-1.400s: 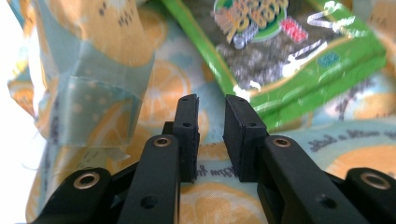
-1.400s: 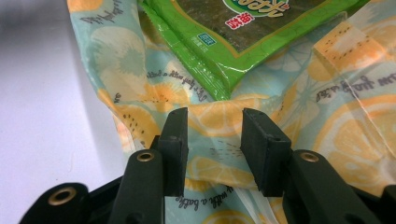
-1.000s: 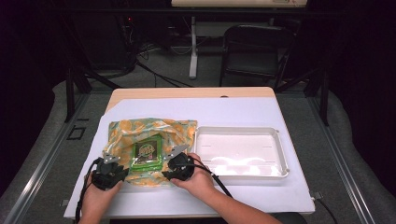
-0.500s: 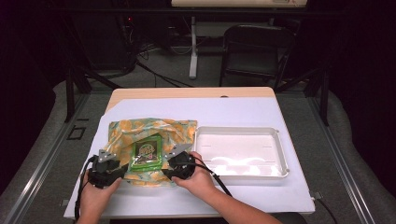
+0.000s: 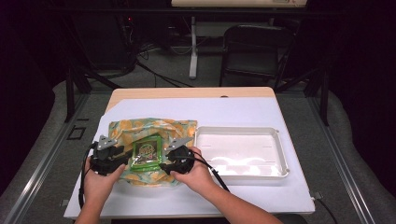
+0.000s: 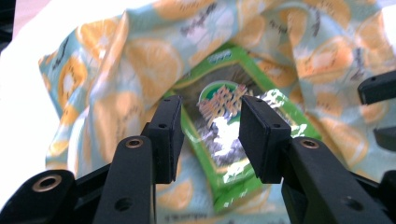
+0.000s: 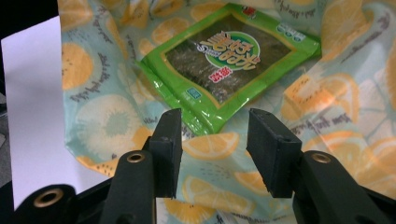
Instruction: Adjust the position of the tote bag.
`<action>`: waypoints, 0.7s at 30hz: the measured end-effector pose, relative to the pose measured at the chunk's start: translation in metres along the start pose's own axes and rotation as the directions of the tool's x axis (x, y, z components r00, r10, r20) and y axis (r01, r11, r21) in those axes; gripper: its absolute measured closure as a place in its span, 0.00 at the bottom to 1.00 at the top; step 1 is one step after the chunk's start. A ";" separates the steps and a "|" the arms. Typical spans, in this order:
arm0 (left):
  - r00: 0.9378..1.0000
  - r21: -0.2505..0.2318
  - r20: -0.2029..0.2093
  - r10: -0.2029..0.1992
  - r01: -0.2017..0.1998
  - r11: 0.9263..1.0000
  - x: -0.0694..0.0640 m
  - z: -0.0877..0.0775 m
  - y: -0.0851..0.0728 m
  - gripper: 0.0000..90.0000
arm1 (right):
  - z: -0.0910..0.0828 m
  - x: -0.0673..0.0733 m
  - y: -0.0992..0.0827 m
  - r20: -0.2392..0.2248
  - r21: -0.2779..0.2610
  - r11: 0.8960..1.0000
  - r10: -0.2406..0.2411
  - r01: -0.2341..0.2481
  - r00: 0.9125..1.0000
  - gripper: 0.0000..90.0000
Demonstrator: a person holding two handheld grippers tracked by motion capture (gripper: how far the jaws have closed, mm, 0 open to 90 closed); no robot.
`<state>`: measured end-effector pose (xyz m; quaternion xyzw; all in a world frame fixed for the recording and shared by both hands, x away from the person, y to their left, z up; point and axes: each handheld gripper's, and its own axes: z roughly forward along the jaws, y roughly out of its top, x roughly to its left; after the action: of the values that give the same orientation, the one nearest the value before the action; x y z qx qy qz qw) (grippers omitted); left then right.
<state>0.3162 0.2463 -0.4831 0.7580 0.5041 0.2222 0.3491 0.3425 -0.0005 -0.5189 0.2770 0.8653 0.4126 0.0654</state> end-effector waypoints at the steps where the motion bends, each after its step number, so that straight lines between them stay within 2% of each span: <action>1: 1.000 0.000 0.000 0.000 0.000 1.000 0.000 0.000 0.000 0.66 | 0.000 0.000 0.002 -0.002 0.002 1.000 0.002 -0.002 1.000 0.61; 7: 1.000 -0.015 0.028 -0.006 0.006 1.000 0.000 0.003 0.011 0.68 | 0.000 0.001 0.008 0.014 -0.006 1.000 0.002 -0.002 1.000 0.61; 10: 0.998 -0.024 0.062 -0.023 0.024 0.999 0.000 0.005 0.017 0.71 | -0.001 0.002 0.010 0.032 -0.012 1.000 0.007 -0.007 0.999 0.61; 11: 0.998 -0.023 0.065 -0.024 0.026 0.999 -0.001 0.006 0.019 0.71 | -0.002 0.001 0.011 0.036 0.002 1.000 0.003 -0.003 0.999 0.61; 18: 0.994 -0.028 0.096 -0.051 0.054 0.998 -0.004 0.015 0.027 0.69 | -0.002 -0.003 0.015 0.058 -0.003 1.000 0.010 -0.010 0.998 0.61; 21: 0.993 -0.014 0.107 -0.056 0.058 0.998 -0.004 0.020 0.030 0.69 | -0.004 -0.006 0.017 0.070 0.003 0.999 0.044 -0.044 0.997 0.61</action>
<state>0.3469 0.2291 -0.4741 0.7511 0.5043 0.1758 0.3882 0.3534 0.0028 -0.5041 0.3103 0.8571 0.4022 0.0860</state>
